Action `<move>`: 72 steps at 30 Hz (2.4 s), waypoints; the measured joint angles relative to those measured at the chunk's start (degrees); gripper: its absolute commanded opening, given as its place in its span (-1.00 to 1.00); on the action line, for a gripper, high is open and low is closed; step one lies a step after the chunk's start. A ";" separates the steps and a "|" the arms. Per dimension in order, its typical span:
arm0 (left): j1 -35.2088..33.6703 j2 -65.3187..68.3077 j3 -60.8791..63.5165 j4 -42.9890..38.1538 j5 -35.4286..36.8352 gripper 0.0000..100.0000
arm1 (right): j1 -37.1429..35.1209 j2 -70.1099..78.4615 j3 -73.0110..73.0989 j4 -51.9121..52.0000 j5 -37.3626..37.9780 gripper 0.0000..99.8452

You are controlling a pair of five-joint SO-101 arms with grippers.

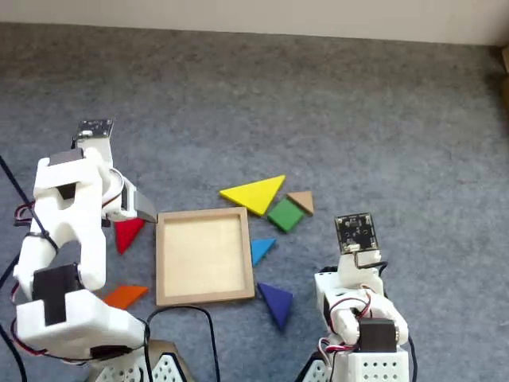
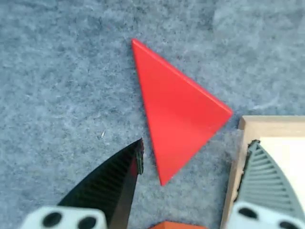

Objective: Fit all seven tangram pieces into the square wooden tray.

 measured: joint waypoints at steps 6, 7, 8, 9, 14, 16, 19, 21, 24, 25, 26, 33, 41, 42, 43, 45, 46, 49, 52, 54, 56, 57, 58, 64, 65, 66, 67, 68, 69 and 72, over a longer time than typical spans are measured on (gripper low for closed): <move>-0.09 5.63 -3.16 -3.60 0.00 -0.43 | 0.00 0.00 0.00 0.00 0.00 -0.93; -0.09 6.95 -4.22 -3.60 0.00 -0.43 | 0.00 0.00 0.00 0.00 0.00 -0.93; -0.09 8.00 -5.27 -3.60 0.00 -0.43 | 0.00 0.00 0.00 0.00 0.00 -0.93; -0.09 9.32 -6.15 -3.60 0.00 -0.43 | 0.00 0.00 0.00 0.00 0.00 -0.93; -0.09 13.01 -10.73 -3.25 0.09 -0.43 | 0.00 0.00 0.00 0.00 0.00 -0.93; -0.09 13.63 -11.87 -2.29 0.09 -0.43 | 0.00 0.00 0.00 0.00 0.00 -0.93; -0.09 13.71 -12.22 -1.85 0.09 -0.44 | 0.00 0.00 0.00 0.00 0.00 -0.93; -0.09 13.71 -12.22 -1.85 0.09 -0.51 | 0.00 0.00 0.00 0.00 0.00 -0.93; 0.00 13.71 -12.22 -1.67 0.09 -0.62 | 0.00 0.00 0.00 0.00 0.00 -0.93; 0.09 13.63 -12.31 -1.67 0.09 -0.62 | 0.00 0.00 0.00 0.00 0.00 -0.93; 0.26 13.63 -12.31 -1.67 0.09 -0.62 | 0.00 0.00 0.00 0.00 0.00 -0.93; 3.96 13.36 -14.15 0.44 -3.16 -0.62 | 0.00 0.00 0.00 0.00 0.00 -0.93; 5.98 13.54 -14.24 1.76 -3.78 -0.60 | 0.00 0.00 0.00 0.00 0.00 -0.93; 5.98 13.54 -14.24 1.93 -3.78 -0.56 | 0.00 0.00 0.00 0.00 0.00 -0.93; 5.98 13.54 -14.42 2.02 -3.78 -0.52 | 0.00 0.00 0.00 0.00 0.00 -0.93; 5.98 13.54 -14.68 2.11 -3.78 -0.48 | 0.00 0.00 0.00 0.00 0.00 -0.93; 5.98 13.63 -14.68 2.20 -3.78 -0.47 | 0.00 0.00 0.00 0.00 0.00 -0.93; 5.98 13.63 -16.09 2.73 -3.78 -0.47 | 0.00 0.00 0.00 0.00 0.00 -0.93; 4.22 13.63 -17.93 3.34 -3.78 -0.47 | 0.00 0.00 0.00 0.00 0.00 -0.93; 2.81 13.71 -18.55 3.34 -3.78 -0.47 | 0.00 0.00 0.00 0.00 0.00 -0.93; 2.11 13.71 -18.55 3.43 -3.78 -0.47 | 0.00 0.00 0.00 0.00 0.00 -0.93; 1.76 13.71 -18.55 3.43 -3.78 -0.47 | 0.00 0.00 0.00 0.00 0.00 -0.93; 1.41 13.71 -18.55 3.43 -3.78 -0.47 | 0.00 0.00 0.00 0.00 0.00 -0.93; 0.70 14.07 -18.55 3.43 -5.19 -0.47 | 0.00 0.00 0.00 0.00 0.00 -0.93; 0.70 14.68 -18.55 3.43 -6.07 -0.47 | 0.00 0.00 0.00 0.00 0.00 -0.93; 0.70 15.56 -18.55 3.43 -6.68 -0.47 | 0.00 0.00 0.00 0.00 0.00 -0.93; 0.70 16.62 -18.55 3.43 -6.86 -0.47 | 0.00 0.00 0.00 0.00 0.00 -0.93; 0.70 17.67 -18.81 3.43 -7.12 -0.47 | 0.00 0.00 0.00 0.00 0.00 -0.93; 0.70 18.81 -19.60 3.60 -7.38 -0.47 | 0.00 0.00 0.00 0.00 0.00 -0.93; 0.70 22.77 -24.53 6.68 -7.56 -0.48 | 0.00 0.00 0.00 0.00 0.00 -0.93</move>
